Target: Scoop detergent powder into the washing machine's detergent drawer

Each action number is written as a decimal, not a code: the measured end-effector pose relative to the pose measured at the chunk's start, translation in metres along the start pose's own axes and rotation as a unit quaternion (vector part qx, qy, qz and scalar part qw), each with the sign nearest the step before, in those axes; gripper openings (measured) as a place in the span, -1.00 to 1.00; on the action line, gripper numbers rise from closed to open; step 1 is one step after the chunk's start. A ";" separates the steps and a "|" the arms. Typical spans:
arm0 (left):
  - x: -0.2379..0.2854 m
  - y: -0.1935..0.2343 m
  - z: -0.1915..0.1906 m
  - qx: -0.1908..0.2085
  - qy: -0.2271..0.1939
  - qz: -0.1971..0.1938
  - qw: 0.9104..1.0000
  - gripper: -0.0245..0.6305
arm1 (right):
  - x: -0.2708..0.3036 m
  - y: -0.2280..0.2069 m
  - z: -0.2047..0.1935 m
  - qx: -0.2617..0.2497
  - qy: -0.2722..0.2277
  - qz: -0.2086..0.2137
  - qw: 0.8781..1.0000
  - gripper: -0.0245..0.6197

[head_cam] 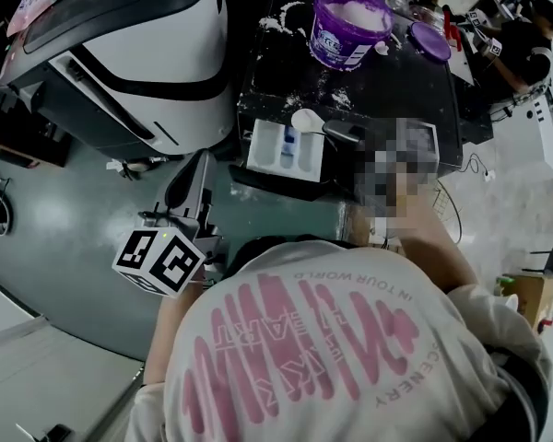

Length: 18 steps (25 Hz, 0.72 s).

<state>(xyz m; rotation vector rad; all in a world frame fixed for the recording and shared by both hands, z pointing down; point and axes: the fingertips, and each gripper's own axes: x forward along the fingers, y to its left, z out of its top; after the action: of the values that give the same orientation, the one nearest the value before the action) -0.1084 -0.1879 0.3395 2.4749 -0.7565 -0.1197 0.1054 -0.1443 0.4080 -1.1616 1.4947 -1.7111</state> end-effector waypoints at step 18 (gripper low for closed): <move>-0.047 -0.015 -0.043 -0.035 -0.013 0.111 0.993 -0.92 | 0.023 -0.029 -0.036 -0.075 0.135 -0.055 0.987 -0.90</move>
<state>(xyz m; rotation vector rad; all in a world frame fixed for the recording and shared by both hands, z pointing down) -0.1305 -0.1313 0.3648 2.3096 -1.0155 -0.0959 0.0664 -0.1411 0.4422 -1.1411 1.7767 -1.9194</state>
